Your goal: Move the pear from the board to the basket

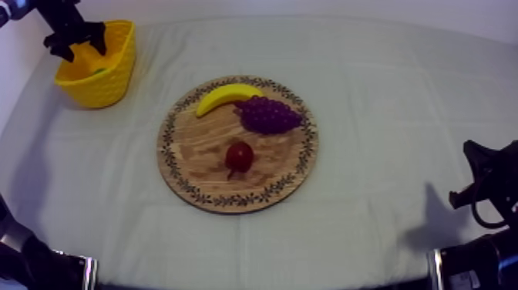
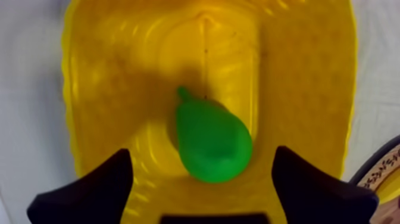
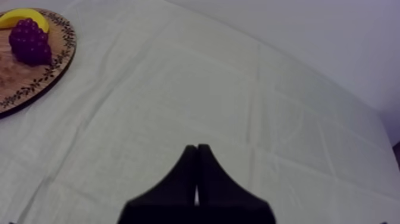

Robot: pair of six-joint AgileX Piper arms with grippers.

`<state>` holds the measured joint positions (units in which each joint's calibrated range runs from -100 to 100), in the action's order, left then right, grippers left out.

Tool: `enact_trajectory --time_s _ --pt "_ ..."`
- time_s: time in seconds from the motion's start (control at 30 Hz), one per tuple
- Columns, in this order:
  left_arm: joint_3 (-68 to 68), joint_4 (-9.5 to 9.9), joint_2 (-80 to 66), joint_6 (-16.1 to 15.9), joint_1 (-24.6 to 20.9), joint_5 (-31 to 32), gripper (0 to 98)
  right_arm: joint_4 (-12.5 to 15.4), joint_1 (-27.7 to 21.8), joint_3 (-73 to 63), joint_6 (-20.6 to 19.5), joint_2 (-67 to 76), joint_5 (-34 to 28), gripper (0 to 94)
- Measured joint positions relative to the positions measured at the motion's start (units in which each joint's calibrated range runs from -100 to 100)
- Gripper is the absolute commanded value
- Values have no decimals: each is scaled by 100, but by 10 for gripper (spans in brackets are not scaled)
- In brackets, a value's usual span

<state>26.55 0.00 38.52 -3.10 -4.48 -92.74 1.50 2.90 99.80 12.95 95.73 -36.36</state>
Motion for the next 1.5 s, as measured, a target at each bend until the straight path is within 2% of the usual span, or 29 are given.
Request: enact_trajectory --time_s 0.17,0.53,1.07,1.33,1.5 --pt "-283 0 -441 -8 -10 12 824 0 0 0 0 0 0 4" --pt "-974 0 -1393 -58 -17 -5 749 0 0 0 9 0 0 4" --pt "-2266 -128 -3109 -55 -62 6 676 0 0 0 -2 0 0 4" --pt "-3372 -351 -4289 -193 -281 466 613 0 7 0 -2 0 0 4" --pt "-4184 -385 -5125 -317 -343 981 582 0 7 0 1 0 0 4"
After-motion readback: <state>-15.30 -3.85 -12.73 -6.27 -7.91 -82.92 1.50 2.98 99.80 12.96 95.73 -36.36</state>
